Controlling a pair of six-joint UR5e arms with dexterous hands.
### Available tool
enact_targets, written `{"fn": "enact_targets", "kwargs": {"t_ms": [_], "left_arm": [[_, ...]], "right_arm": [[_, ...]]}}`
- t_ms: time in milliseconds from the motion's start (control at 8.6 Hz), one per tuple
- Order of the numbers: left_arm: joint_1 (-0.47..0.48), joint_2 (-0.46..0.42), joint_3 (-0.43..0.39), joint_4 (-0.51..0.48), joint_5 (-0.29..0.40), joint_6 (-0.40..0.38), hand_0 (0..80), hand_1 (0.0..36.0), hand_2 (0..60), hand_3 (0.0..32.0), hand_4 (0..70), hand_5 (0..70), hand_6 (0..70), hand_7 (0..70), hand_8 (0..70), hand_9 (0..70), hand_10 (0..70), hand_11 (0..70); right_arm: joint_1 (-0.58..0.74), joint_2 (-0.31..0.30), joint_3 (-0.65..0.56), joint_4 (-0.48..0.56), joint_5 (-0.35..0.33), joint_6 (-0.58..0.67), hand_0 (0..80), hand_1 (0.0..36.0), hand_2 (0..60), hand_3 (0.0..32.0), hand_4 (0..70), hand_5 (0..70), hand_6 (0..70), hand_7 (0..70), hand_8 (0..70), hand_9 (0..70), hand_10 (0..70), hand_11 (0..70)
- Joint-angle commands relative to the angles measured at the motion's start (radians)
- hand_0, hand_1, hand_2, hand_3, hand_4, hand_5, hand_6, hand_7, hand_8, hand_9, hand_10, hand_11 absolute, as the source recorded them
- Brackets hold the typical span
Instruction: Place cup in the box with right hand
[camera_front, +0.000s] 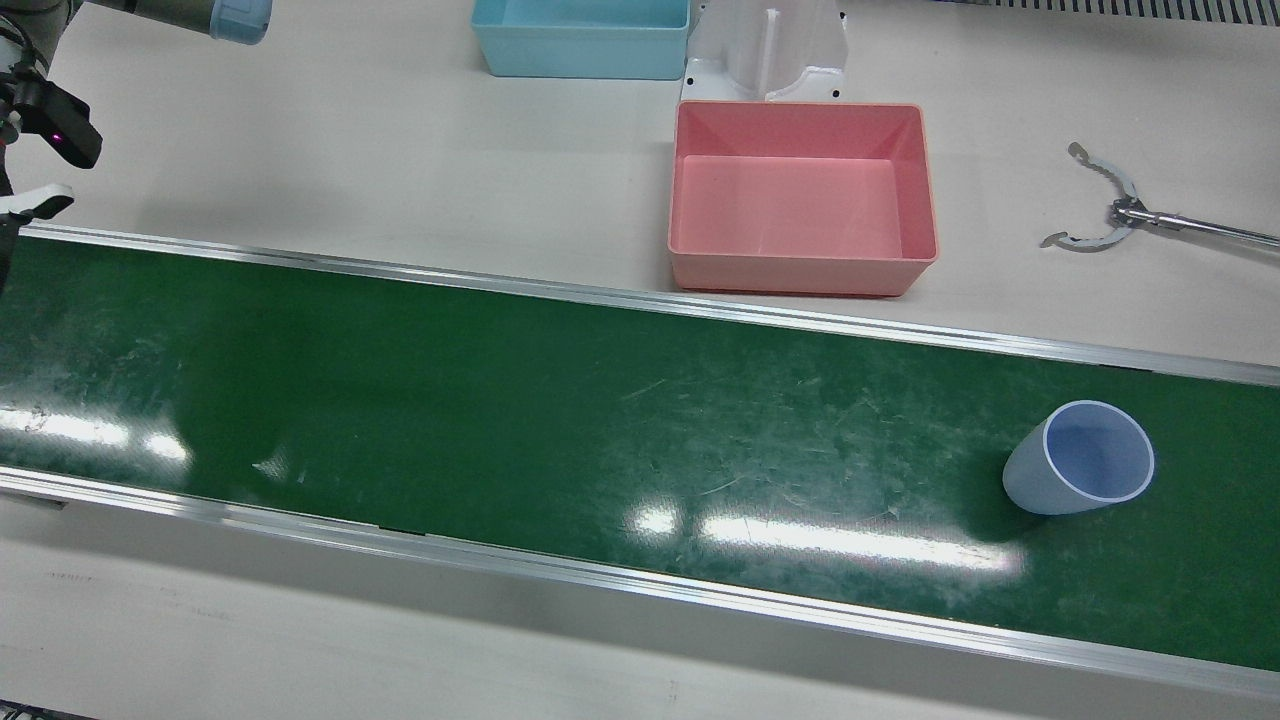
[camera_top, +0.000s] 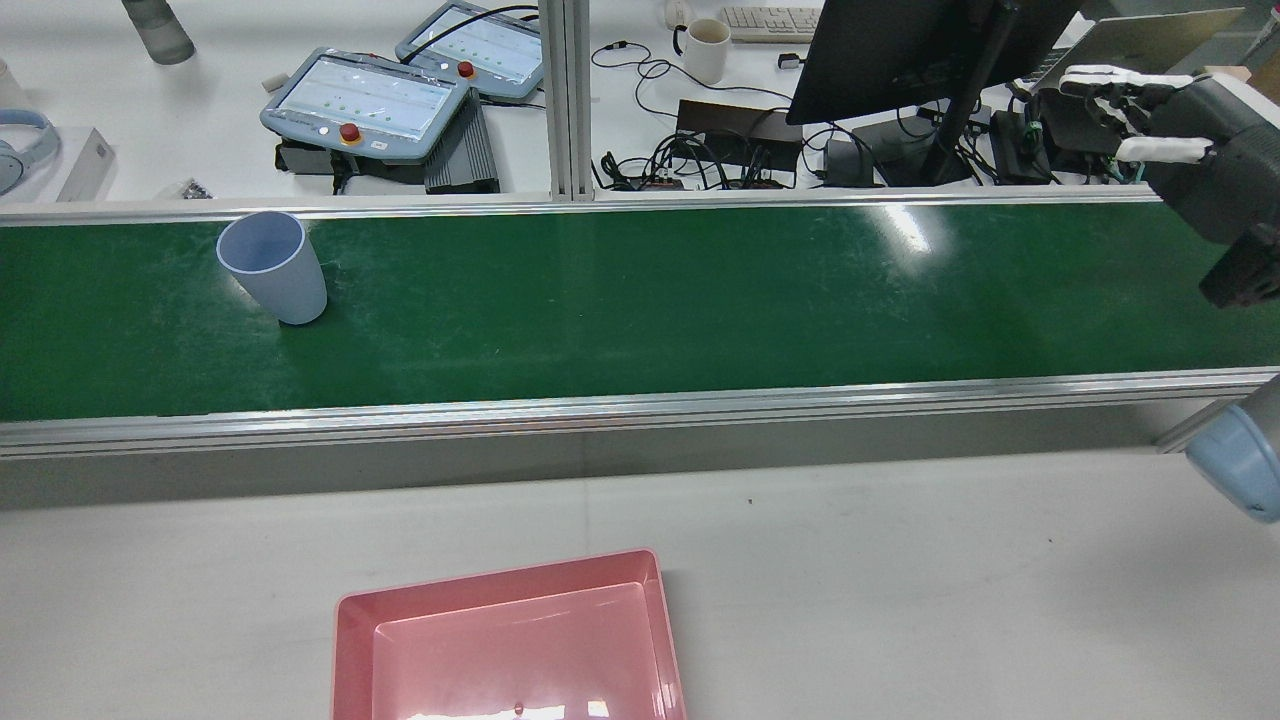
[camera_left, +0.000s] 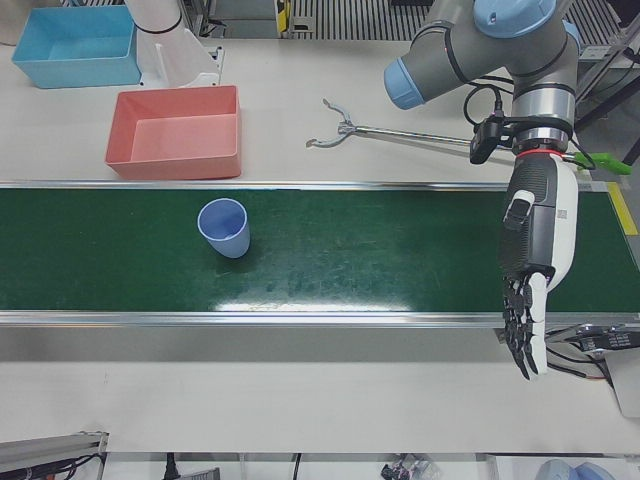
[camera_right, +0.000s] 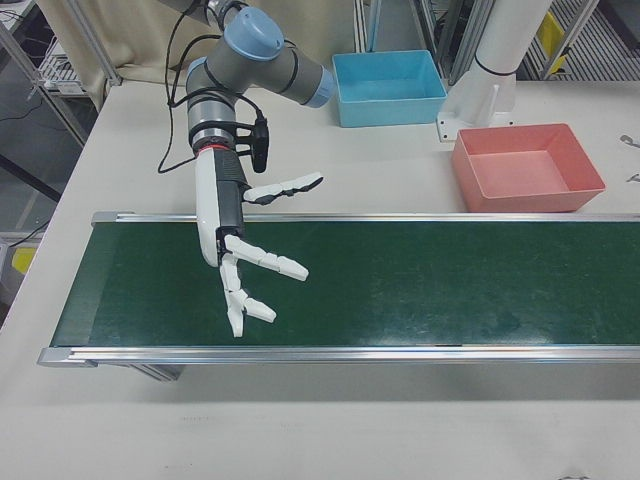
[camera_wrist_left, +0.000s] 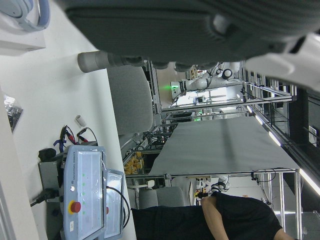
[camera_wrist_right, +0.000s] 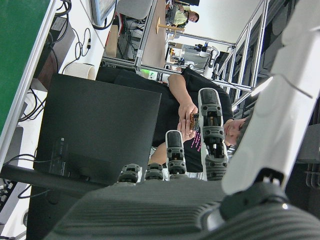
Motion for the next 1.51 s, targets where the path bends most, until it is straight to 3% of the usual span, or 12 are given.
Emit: {"fn": "enact_targets", "kwargs": {"t_ms": [0,1395], "left_arm": [[0.0,0.0,0.0,0.0,0.0,0.001,0.0,0.0,0.0,0.0,0.0,0.0,0.0,0.0,0.0,0.0,0.0,0.0],[0.0,0.0,0.0,0.0,0.0,0.0,0.0,0.0,0.0,0.0,0.0,0.0,0.0,0.0,0.0,0.0,0.0,0.0]], "right_arm": [[0.0,0.0,0.0,0.0,0.001,0.0,52.4,9.7,0.0,0.0,31.0,4.7,7.3,28.9,2.3,6.8,3.8,6.9],[-0.003,0.0,0.0,0.0,0.001,0.002,52.3,9.7,0.0,0.0,31.3,4.7,7.3,29.1,2.3,7.0,3.9,7.1]]}}
